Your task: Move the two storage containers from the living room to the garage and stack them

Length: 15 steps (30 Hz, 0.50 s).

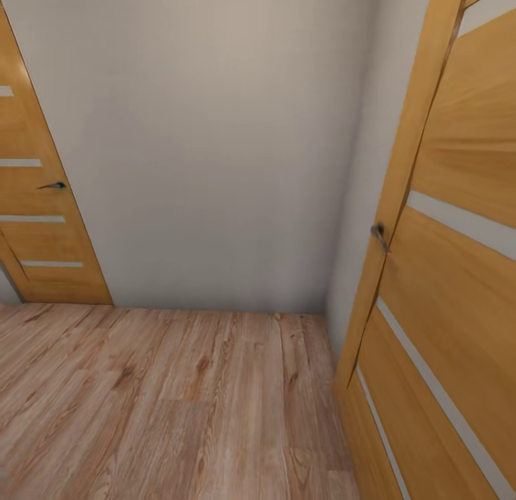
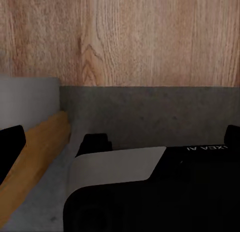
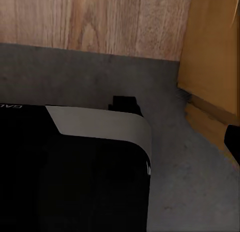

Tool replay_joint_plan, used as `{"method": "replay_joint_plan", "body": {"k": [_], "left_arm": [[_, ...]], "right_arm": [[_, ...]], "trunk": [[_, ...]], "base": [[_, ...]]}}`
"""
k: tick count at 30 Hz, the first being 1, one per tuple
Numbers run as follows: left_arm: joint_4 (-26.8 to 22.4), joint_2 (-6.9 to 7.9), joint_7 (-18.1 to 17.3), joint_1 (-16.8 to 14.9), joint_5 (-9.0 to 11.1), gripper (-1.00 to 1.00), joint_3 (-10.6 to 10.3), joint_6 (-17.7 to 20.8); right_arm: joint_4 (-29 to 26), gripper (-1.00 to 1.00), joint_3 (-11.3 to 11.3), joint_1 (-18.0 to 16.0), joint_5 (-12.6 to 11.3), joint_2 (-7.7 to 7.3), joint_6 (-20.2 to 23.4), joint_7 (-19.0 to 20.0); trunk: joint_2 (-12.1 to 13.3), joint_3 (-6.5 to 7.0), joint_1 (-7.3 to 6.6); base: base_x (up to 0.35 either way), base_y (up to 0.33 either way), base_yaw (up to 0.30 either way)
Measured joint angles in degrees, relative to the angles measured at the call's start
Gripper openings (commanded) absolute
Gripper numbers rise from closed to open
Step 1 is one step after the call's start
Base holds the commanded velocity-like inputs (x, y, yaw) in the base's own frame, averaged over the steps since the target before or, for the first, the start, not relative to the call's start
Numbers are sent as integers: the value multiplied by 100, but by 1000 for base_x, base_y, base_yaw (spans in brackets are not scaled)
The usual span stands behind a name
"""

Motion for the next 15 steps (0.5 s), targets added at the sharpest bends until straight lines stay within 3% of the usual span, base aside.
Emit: {"method": "replay_joint_plan", "body": {"k": [7, 15], "left_arm": [[-1, 0, 1, 0, -1, 100, -2, -10], [-3, -7, 6, 0, -1, 100, 0, -15]], "right_arm": [[0, 100, 0, 0, 0, 0, 0, 0], [0, 100, 0, 0, 0, 0, 0, 0]], "trunk": [[0, 0, 0], [0, 0, 2]], "base": [[299, 0, 0], [82, 0, 0]]}}
